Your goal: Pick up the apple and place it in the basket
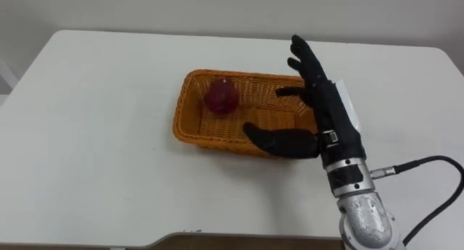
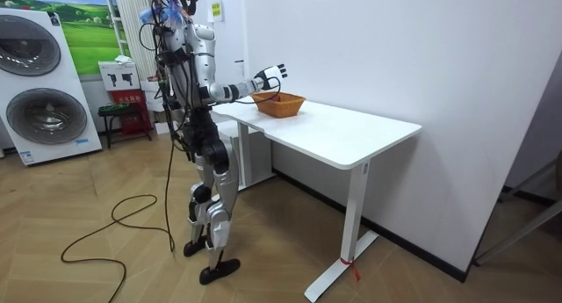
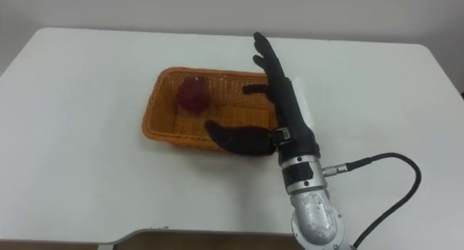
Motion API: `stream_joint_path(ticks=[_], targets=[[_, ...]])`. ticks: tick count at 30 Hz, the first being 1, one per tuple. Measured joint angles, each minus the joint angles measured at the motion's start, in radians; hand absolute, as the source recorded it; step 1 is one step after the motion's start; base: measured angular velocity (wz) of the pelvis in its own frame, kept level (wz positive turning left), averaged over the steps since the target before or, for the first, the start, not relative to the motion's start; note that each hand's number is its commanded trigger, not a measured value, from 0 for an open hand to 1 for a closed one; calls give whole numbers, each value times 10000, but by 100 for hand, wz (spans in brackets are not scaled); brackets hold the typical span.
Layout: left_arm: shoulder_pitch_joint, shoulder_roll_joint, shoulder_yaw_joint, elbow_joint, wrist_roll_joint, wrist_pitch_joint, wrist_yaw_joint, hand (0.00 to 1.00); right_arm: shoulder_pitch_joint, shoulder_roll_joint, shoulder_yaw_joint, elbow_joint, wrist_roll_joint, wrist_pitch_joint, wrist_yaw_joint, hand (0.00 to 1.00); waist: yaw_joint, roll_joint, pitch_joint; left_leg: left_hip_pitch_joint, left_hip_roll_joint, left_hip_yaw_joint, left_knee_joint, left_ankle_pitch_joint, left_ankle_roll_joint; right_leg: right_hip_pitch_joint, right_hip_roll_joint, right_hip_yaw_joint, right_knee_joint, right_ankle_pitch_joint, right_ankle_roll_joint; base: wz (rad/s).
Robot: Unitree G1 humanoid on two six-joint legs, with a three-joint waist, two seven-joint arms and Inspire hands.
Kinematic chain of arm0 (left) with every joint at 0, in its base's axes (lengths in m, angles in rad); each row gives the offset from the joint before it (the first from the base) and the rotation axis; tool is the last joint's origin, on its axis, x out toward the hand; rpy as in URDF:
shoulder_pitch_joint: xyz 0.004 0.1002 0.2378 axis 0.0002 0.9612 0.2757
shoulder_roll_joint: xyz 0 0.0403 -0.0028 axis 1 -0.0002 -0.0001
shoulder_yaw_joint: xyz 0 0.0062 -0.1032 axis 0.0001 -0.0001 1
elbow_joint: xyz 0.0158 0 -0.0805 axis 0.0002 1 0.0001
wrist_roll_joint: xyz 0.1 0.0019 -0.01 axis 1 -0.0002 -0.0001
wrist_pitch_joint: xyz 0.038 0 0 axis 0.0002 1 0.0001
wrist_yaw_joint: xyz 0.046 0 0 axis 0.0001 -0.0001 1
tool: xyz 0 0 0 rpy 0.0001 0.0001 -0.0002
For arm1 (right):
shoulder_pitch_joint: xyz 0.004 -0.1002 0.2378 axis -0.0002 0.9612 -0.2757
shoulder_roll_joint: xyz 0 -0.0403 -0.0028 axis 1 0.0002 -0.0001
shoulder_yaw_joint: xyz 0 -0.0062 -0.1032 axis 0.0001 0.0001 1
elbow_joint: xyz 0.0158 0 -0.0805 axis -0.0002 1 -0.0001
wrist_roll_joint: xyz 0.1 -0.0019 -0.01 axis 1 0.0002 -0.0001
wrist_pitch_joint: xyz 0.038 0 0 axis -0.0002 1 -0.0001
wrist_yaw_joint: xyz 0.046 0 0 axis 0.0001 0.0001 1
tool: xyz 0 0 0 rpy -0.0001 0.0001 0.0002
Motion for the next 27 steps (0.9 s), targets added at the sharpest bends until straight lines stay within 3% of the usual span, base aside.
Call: stream_joint_path(ticks=[9, 14, 18, 24, 27], targets=[[27, 16, -7, -1, 0, 1, 13, 0, -67, -157, -129, -2, 176, 0, 19, 0, -57, -8, 38, 22, -1, -2, -15, 0, 0, 12, -2, -5, -3, 0, 0, 0], [28, 29, 100, 39, -71, -3, 5, 0, -138, -239, -910, -2, 259, -7, -175, 0, -101, -36, 111, 92, -3, 1, -22, 0, 0, 82, -1, 5, -7, 0, 0, 0], [94, 27, 221, 39, -71, -3, 7, 0, -138, -242, -1603, -1, 181, -21, -648, 0, -253, -58, 103, 94, -6, -12, -22, 0, 0, 96, -1, -2, -15, -1, 1, 1], [250, 38, 672, 27, -93, -14, 114, 0, -181, -318, -3338, 4, 277, -140, -2432, 0, -619, -119, 67, 90, -8, -6, -6, 0, 0, 29, 1, 9, 8, -1, 1, -1], [439, 52, 1095, -68, -84, -98, 294, 0, -180, -342, -4611, 96, 369, -255, -3891, 0, -698, -177, 58, 104, -9, 22, -23, 0, 0, 58, 5, 23, -4, -1, 2, -3]])
